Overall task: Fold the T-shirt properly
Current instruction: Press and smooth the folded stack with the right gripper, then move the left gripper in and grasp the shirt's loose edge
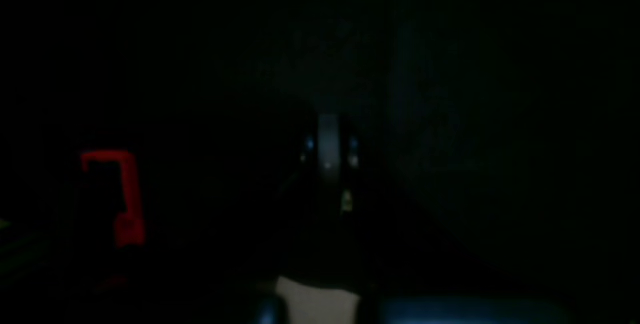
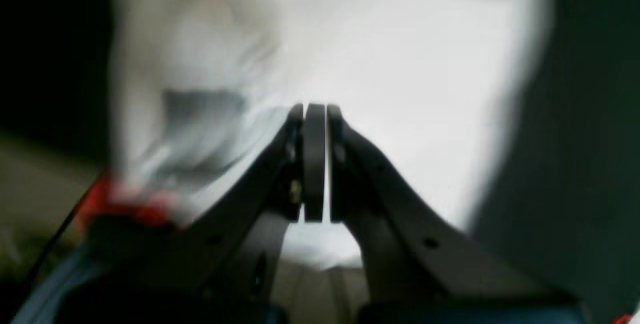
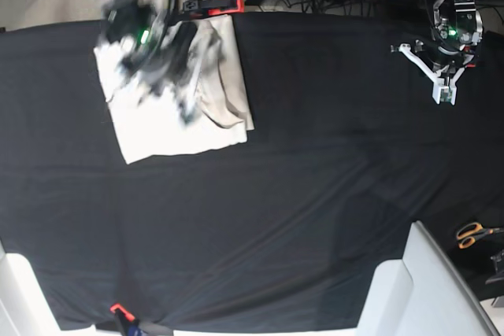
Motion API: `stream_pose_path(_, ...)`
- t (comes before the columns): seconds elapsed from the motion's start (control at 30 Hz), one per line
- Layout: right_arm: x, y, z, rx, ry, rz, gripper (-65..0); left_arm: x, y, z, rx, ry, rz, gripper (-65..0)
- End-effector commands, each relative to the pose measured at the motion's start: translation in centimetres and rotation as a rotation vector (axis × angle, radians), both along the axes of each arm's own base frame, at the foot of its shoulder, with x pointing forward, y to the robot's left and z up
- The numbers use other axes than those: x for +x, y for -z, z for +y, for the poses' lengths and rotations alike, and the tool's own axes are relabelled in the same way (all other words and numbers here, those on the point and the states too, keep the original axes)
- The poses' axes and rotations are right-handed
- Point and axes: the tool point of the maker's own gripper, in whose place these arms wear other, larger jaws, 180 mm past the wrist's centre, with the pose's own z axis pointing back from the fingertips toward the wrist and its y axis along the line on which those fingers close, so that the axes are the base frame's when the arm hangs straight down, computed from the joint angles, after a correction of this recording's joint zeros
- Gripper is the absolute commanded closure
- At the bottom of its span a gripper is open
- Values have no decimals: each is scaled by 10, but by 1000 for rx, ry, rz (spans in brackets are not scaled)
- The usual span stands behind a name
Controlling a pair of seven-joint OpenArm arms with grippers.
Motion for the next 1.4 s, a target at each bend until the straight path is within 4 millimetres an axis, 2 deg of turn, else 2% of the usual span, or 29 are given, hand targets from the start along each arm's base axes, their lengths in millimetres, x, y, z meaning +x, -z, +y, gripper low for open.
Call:
stream_pose_path(0.0, 9, -9, 2, 17, 10, -54, -8, 9, -10, 7, 25, 8, -34, 0)
stream_pose_path(0.13, -20, 3, 13, 38, -9, 6, -26, 9, -10, 7, 25, 8, -34, 0)
stream_pose_path(0.23, -26, 9, 18, 61, -17, -1, -59, 9, -10, 7, 25, 8, -34, 0)
stream_pose_path(0.37, -40, 39, 19, 49, -30, 69, -54, 10, -11, 7, 27, 9, -36, 0)
stream_pose_path(0.47, -51, 50, 26, 63, -37, 101, -54, 9, -11, 8, 28, 9, -34, 0)
stream_pose_path(0.6, -60, 51, 37, 88, -28, 126, -54, 9, -11, 9, 32, 11, -32, 0)
stream_pose_path(0.77, -42, 18, 30, 79, -7, 61, -54, 9, -11, 7, 28, 13, -33, 0)
stream_pose_path(0.87, -27, -3, 22, 75, 42, 9, -54, 17, -4, -17, 0, 77, -25, 0)
stream_pose_path(1.0, -6, -13, 0, 25, 85, -44, -54, 23, 6, -56, -63, 135, -20, 0)
stream_pose_path(1.07, 5, -17, -7, 14, 112, -67, -54, 29, 3, -80, -134, 121, -46, 0)
stream_pose_path(1.13, 11, -16, -25, -6, 160, -78, -54, 32, -3, -103, -228, 97, -41, 0)
stream_pose_path(1.23, 20, -19, -41, -23, 207, -96, -54, 40, -19, -136, -402, 73, -64, 0)
stream_pose_path(1.27, 21, -18, -45, -27, 217, -96, -54, 42, -23, -142, -453, 63, -74, -36)
stream_pose_path(1.37, 22, -18, -53, -37, 233, -99, -54, 45, -31, -153, -582, 31, -97, -308)
